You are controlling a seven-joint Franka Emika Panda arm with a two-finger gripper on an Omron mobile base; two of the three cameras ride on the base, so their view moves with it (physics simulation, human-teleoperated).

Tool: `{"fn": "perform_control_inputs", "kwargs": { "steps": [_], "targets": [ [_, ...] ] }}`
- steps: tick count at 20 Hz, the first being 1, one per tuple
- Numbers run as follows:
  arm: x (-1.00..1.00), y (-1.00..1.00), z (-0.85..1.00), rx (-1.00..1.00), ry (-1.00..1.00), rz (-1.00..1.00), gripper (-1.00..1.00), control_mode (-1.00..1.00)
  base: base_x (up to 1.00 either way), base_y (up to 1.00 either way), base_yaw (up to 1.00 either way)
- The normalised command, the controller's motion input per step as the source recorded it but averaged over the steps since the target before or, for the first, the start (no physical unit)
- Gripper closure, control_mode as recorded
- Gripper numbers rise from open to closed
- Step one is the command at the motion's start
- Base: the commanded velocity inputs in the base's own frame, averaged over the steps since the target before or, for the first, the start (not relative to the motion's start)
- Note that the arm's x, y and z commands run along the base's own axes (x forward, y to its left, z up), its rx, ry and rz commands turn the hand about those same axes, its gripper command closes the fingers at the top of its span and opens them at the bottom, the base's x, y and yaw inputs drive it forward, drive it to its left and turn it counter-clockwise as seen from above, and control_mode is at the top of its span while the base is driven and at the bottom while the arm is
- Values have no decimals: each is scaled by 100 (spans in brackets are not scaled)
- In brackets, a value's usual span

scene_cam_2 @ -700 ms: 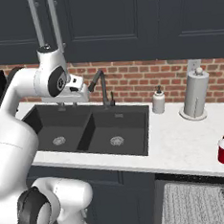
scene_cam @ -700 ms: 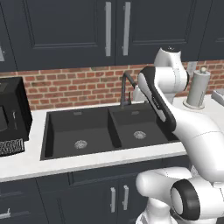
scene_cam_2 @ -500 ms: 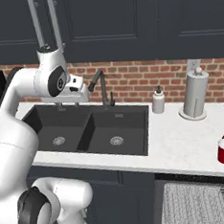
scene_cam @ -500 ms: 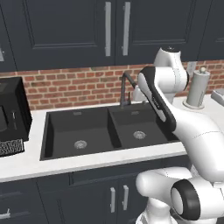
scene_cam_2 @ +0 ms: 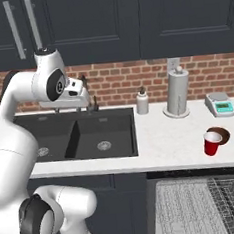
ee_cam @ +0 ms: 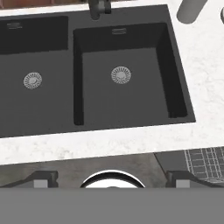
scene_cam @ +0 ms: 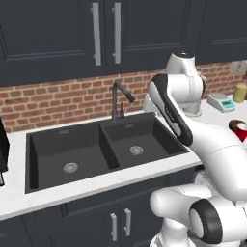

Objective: Pick up the cup and bowl from the counter, place them in the dishwasher, and close the dishwasher door.

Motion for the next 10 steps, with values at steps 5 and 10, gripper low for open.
{"fn": "perform_control_inputs", "kwargs": {
  "steps": [5, 10],
  "targets": [
    [0, 0, 0, 0, 0, 0, -100, 100, 0, 4, -46],
    [0, 0, 0, 0, 0, 0, -100, 100, 0, 18, -45]
  ]
}}
